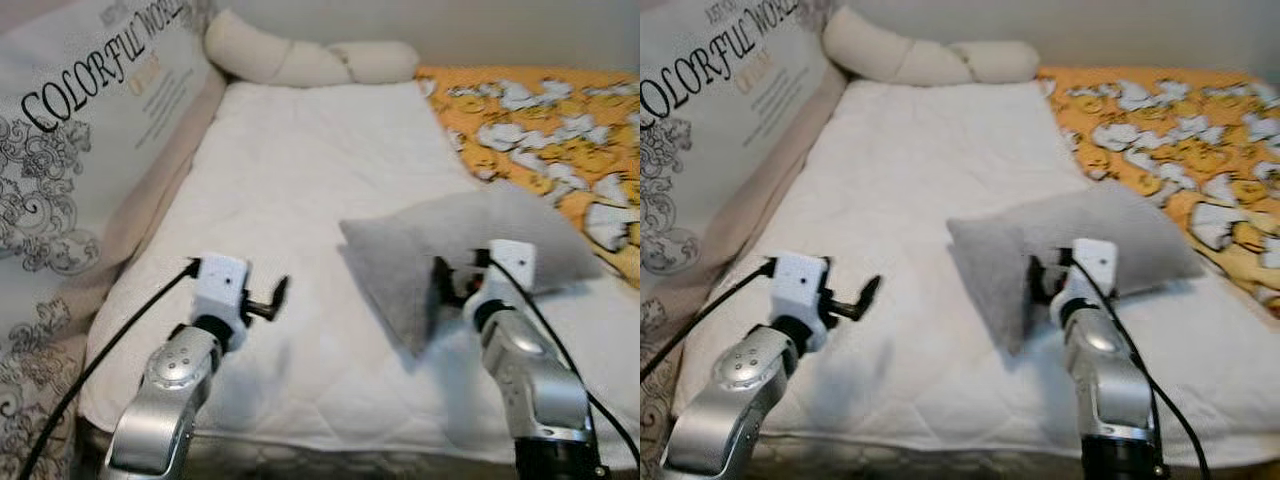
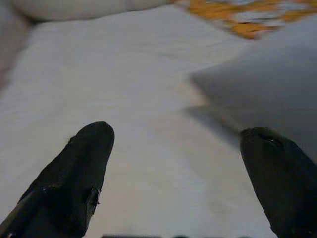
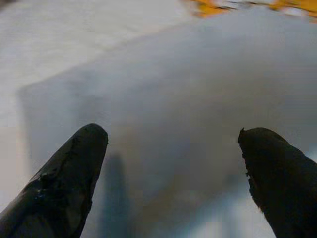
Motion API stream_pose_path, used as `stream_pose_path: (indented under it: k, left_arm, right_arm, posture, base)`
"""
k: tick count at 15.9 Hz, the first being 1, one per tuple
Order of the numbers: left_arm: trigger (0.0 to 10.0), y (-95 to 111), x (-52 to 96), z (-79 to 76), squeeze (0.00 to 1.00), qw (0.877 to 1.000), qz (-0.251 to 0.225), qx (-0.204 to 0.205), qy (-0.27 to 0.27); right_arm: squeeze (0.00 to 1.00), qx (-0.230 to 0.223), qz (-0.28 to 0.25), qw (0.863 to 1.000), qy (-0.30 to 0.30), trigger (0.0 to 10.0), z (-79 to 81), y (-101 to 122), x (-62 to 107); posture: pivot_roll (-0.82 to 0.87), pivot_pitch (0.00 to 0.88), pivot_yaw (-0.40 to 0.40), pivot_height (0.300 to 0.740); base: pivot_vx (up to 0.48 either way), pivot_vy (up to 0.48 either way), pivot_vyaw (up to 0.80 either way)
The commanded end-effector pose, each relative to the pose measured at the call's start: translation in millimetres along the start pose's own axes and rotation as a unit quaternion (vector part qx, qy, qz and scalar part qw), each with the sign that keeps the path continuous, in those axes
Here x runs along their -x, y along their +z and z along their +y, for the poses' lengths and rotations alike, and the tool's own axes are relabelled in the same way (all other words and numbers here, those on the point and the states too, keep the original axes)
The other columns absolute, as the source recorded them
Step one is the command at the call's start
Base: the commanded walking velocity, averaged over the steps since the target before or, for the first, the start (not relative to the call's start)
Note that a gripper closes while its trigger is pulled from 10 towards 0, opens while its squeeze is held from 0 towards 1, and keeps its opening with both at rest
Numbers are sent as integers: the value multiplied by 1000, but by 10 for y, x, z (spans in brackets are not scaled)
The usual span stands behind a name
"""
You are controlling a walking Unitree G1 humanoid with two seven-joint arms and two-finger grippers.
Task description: Clean up the room
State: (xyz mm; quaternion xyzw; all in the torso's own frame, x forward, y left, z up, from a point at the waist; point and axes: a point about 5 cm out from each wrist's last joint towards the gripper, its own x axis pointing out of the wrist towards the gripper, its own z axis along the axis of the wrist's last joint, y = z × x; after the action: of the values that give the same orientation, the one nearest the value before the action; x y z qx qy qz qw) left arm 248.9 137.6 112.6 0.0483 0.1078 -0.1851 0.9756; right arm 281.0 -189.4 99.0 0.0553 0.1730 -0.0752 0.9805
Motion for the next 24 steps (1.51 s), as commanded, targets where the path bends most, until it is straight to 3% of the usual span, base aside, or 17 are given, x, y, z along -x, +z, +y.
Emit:
stream_pose_path:
  k: [1, 2, 4, 8, 9, 11, 14, 16, 17, 19, 21, 24]
  left_arm:
    - [10000, 24, 2, -74, 0, 998, 1, -6, -57]
    - [10000, 22, 5, -113, 0, 995, 7, -19, -93]
    - [10000, 13, 21, -144, 0, 990, 16, -33, -137]
    - [10000, 36, -19, -118, 0, 984, 21, -45, -169]
    - [10000, 72, -55, -114, 0, 982, 18, -50, -179]
    - [10000, 108, -82, -111, 0, 981, 15, -56, -186]
    - [10000, 138, -102, -115, 0, 980, 10, -64, -188]
    - [10000, 140, -98, -120, 0, 980, 8, -64, -186]
    - [10000, 135, -92, -124, 0, 980, 8, -65, -185]
    - [10000, 119, -79, -134, 0, 981, 10, -64, -182]
    - [10000, 105, -68, -136, 0, 982, 11, -62, -180]
    - [10000, 93, -69, -149, 0, 982, 13, -60, -178]
  right_arm:
    - [737, -25, 7, 998, -49, 10000, -106, 73, -7]
    - [1000, -49, 21, 995, -80, 10000, -193, 50, -7]
    - [1000, -79, 45, 990, -104, 10000, -294, -29, -2]
    - [1000, -141, 110, 983, -38, 10000, -221, -262, -223]
    - [1000, -165, 110, 980, -8, 10000, -165, -246, -386]
    - [1000, -196, 82, 977, 12, 10000, -130, -124, -539]
    - [1000, -250, 58, 966, 24, 10000, -141, -13, -696]
    - [976, -281, 78, 957, 8, 10000, -162, -79, -727]
    - [0, -296, 87, 951, -3, 10000, -182, -113, -741]
    - [0, -327, 83, 941, -7, 10000, -193, -99, -768]
    - [0, -330, 81, 941, -11, 0, -192, -81, -782]
    - [0, -340, 80, 937, -10, 0, -170, -66, -795]
  posture:
    - [23, 0, -11, 740]
    - [24, 0, -12, 740]
    - [20, 0, -9, 740]
    - [1, 0, 29, 740]
    - [-3, 0, 50, 740]
    - [10, 0, 52, 740]
    - [38, 0, 30, 740]
    - [49, 0, 17, 740]
    - [55, 0, 11, 740]
    - [64, 0, 2, 740]
    - [63, 0, 0, 740]
    - [64, 0, -2, 740]
  base:
    - [0, 0, 0]
    - [0, 0, 0]
    - [0, 0, 0]
    - [0, 0, 0]
    - [0, 0, 0]
    - [0, 0, 0]
    - [0, 0, 0]
    - [0, 0, 0]
    - [0, 0, 0]
    - [0, 0, 0]
    - [0, 0, 0]
    - [0, 0, 0]
